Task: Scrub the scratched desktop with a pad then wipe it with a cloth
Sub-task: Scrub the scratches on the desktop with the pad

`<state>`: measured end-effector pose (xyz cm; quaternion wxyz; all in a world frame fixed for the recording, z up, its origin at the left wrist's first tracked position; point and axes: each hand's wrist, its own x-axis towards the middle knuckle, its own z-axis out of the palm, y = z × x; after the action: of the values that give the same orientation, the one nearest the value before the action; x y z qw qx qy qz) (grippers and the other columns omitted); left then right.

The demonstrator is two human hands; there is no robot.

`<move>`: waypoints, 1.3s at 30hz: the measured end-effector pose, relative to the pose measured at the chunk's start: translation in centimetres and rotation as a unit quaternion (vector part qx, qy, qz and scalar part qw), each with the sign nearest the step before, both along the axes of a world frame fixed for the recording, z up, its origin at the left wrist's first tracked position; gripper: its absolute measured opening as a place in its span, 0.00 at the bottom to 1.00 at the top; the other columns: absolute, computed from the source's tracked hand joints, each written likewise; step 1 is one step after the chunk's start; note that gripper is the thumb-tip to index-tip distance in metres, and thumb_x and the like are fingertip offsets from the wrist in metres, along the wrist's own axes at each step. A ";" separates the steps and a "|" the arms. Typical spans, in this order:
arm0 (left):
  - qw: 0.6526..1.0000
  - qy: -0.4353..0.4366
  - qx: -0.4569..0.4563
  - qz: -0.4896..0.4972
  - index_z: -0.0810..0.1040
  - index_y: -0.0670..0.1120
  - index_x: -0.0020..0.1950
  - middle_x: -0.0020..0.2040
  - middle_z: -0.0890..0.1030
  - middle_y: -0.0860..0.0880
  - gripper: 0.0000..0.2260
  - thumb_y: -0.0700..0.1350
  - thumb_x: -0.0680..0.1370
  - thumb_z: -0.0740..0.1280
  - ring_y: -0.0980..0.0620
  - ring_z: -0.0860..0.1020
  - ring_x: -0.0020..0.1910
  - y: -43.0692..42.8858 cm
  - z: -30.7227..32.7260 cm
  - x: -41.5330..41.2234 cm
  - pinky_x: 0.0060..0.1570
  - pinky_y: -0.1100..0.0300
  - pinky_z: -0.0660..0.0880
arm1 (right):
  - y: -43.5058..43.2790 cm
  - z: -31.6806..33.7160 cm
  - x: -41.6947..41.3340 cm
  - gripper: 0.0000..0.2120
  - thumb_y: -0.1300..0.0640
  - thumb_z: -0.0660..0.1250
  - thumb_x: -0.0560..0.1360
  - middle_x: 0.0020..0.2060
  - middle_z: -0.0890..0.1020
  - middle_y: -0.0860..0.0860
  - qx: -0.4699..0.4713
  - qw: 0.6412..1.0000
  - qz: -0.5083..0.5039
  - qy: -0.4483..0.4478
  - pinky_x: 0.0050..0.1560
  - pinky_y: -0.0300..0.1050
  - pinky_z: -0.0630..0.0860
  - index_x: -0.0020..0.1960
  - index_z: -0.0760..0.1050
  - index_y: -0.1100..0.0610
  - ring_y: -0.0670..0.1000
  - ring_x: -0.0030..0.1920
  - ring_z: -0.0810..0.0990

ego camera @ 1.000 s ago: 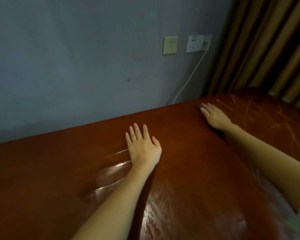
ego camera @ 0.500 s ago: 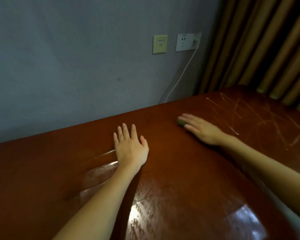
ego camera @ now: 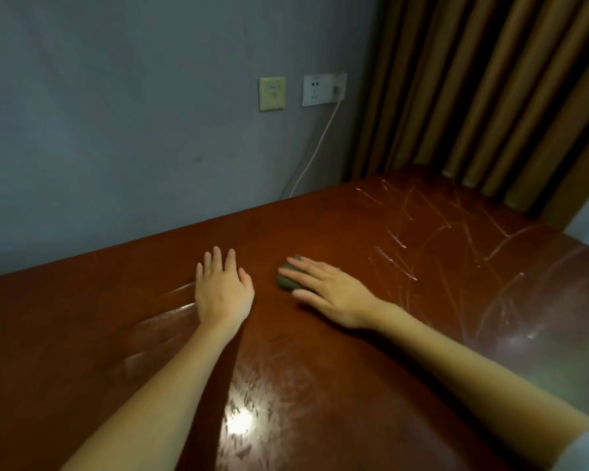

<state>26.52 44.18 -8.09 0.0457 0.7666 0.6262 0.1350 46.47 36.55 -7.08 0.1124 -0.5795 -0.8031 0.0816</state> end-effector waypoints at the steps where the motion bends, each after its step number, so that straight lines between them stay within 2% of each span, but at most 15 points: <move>1: 1.000 0.004 -0.003 -0.008 0.53 0.47 0.79 0.79 0.51 0.45 0.24 0.51 0.83 0.47 0.47 0.49 0.78 -0.7 0.0 -0.1 0.76 0.52 0.46 | -1.1 0.3 1.9 0.24 0.42 0.47 0.81 0.77 0.52 0.44 -0.005 1.000 -0.020 0.004 0.74 0.40 0.42 0.76 0.52 0.43 0.44 0.76 0.47; 5: 0.999 0.015 -0.009 -0.029 0.49 0.48 0.79 0.79 0.48 0.46 0.24 0.51 0.83 0.45 0.49 0.46 0.78 -3.8 0.0 -0.5 0.76 0.52 0.45 | -0.4 0.9 9.8 0.24 0.43 0.47 0.81 0.77 0.54 0.49 -0.039 0.974 -0.225 0.004 0.75 0.47 0.45 0.77 0.53 0.46 0.49 0.77 0.50; 7: 0.999 0.017 -0.011 -0.035 0.48 0.48 0.79 0.79 0.47 0.47 0.24 0.51 0.83 0.44 0.50 0.45 0.78 -5.0 -0.1 -0.7 0.76 0.52 0.45 | 1.5 0.9 10.6 0.26 0.40 0.45 0.81 0.77 0.53 0.50 -0.048 0.958 -0.282 -0.007 0.75 0.51 0.46 0.77 0.51 0.47 0.52 0.77 0.49; 9: 0.999 0.016 -0.019 -0.043 0.47 0.48 0.79 0.79 0.46 0.48 0.24 0.51 0.84 0.44 0.50 0.44 0.78 -6.2 -0.2 -1.0 0.76 0.53 0.44 | 3.1 0.7 8.9 0.28 0.38 0.43 0.80 0.77 0.52 0.50 -0.045 0.958 -0.282 -0.024 0.76 0.52 0.47 0.77 0.50 0.46 0.53 0.77 0.49; 12: 0.998 0.016 -0.025 -0.050 0.47 0.49 0.79 0.79 0.45 0.49 0.24 0.51 0.84 0.44 0.51 0.44 0.78 -7.3 -0.4 -1.4 0.76 0.54 0.43 | 2.7 0.5 3.5 0.27 0.39 0.44 0.81 0.77 0.53 0.49 -0.039 0.980 -0.195 -0.023 0.76 0.51 0.47 0.77 0.51 0.45 0.51 0.77 0.49; 17: 0.997 0.024 -0.026 -0.063 0.48 0.49 0.79 0.79 0.46 0.48 0.23 0.51 0.84 0.44 0.50 0.45 0.78 -7.9 -0.5 -1.7 0.76 0.54 0.44 | -7.5 0.0 -1.1 0.26 0.39 0.44 0.80 0.76 0.52 0.43 -0.007 1.000 0.002 -0.006 0.73 0.39 0.42 0.77 0.52 0.43 0.43 0.76 0.47; 19: 0.997 0.026 -0.029 -0.071 0.47 0.49 0.79 0.79 0.45 0.48 0.23 0.51 0.84 0.44 0.51 0.44 0.78 -8.3 -0.5 -2.0 0.76 0.54 0.43 | -10.1 0.1 2.1 0.32 0.33 0.37 0.76 0.76 0.52 0.42 -0.013 1.000 -0.023 0.013 0.73 0.38 0.41 0.76 0.52 0.42 0.42 0.76 0.47; 21: 0.996 0.027 -0.027 -0.075 0.47 0.49 0.79 0.79 0.45 0.48 0.23 0.51 0.84 0.44 0.51 0.44 0.78 -9.1 -0.6 -2.3 0.76 0.54 0.43 | -10.6 0.2 6.4 0.40 0.26 0.31 0.70 0.77 0.54 0.45 -0.008 0.993 -0.120 0.015 0.75 0.43 0.44 0.76 0.52 0.42 0.45 0.76 0.49; 24: 0.996 0.025 -0.025 -0.081 0.46 0.48 0.79 0.79 0.45 0.48 0.23 0.51 0.84 0.44 0.51 0.44 0.78 -10.5 -0.5 -2.6 0.76 0.55 0.42 | -8.3 0.1 9.8 0.31 0.34 0.40 0.77 0.77 0.53 0.49 -0.032 0.969 -0.244 -0.004 0.76 0.51 0.46 0.77 0.51 0.45 0.51 0.77 0.49; 27: 0.995 0.018 -0.020 -0.092 0.46 0.48 0.79 0.79 0.45 0.49 0.23 0.51 0.84 0.44 0.51 0.43 0.78 -12.6 -0.3 -3.3 0.75 0.56 0.41 | -4.9 0.2 7.7 0.27 0.39 0.42 0.81 0.78 0.50 0.50 -0.045 0.959 -0.278 -0.008 0.76 0.52 0.44 0.77 0.49 0.45 0.52 0.77 0.47; 31: 0.992 -0.009 -0.015 -0.123 0.46 0.48 0.79 0.79 0.45 0.50 0.24 0.50 0.84 0.45 0.54 0.43 0.77 -15.2 -0.3 -4.6 0.74 0.60 0.40 | -2.0 0.6 -1.1 0.25 0.42 0.42 0.82 0.78 0.51 0.49 -0.052 0.982 -0.180 0.000 0.75 0.51 0.44 0.77 0.50 0.45 0.51 0.77 0.47; 34: 0.994 -0.050 -0.009 -0.097 0.45 0.46 0.79 0.79 0.46 0.49 0.26 0.50 0.84 0.50 0.54 0.44 0.77 -15.9 -0.3 -5.7 0.75 0.60 0.42 | -4.9 0.0 -8.6 0.22 0.48 0.47 0.83 0.77 0.54 0.48 -0.016 1.000 -0.004 -0.018 0.76 0.50 0.46 0.77 0.53 0.46 0.49 0.77 0.49; 36: 0.998 -0.026 0.000 -0.054 0.46 0.45 0.79 0.79 0.45 0.48 0.28 0.54 0.83 0.51 0.52 0.44 0.78 -15.8 -0.3 -7.1 0.75 0.58 0.42 | -8.9 -0.6 -9.9 0.23 0.52 0.50 0.83 0.77 0.54 0.47 0.014 0.995 0.098 -0.021 0.76 0.42 0.43 0.77 0.53 0.46 0.46 0.76 0.49; 38: 0.999 0.016 0.002 -0.039 0.46 0.45 0.79 0.79 0.45 0.48 0.33 0.61 0.81 0.51 0.51 0.44 0.78 -15.8 -0.4 -8.7 0.75 0.56 0.41 | -11.3 -0.6 -7.4 0.23 0.55 0.51 0.83 0.76 0.55 0.44 0.021 0.994 0.106 0.007 0.73 0.34 0.39 0.76 0.54 0.44 0.43 0.76 0.50; 39: 0.999 0.023 0.000 -0.041 0.46 0.46 0.79 0.79 0.45 0.48 0.34 0.63 0.80 0.50 0.52 0.44 0.78 -15.9 -0.4 -9.2 0.76 0.55 0.40 | -11.7 -0.5 -5.5 0.23 0.56 0.52 0.82 0.76 0.56 0.43 0.025 0.997 0.073 0.017 0.73 0.35 0.41 0.76 0.55 0.44 0.43 0.75 0.52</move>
<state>17.30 28.33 -8.53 0.0375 0.7947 0.5948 0.1154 40.99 24.86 -7.54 0.1343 -0.5151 -0.8428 0.0799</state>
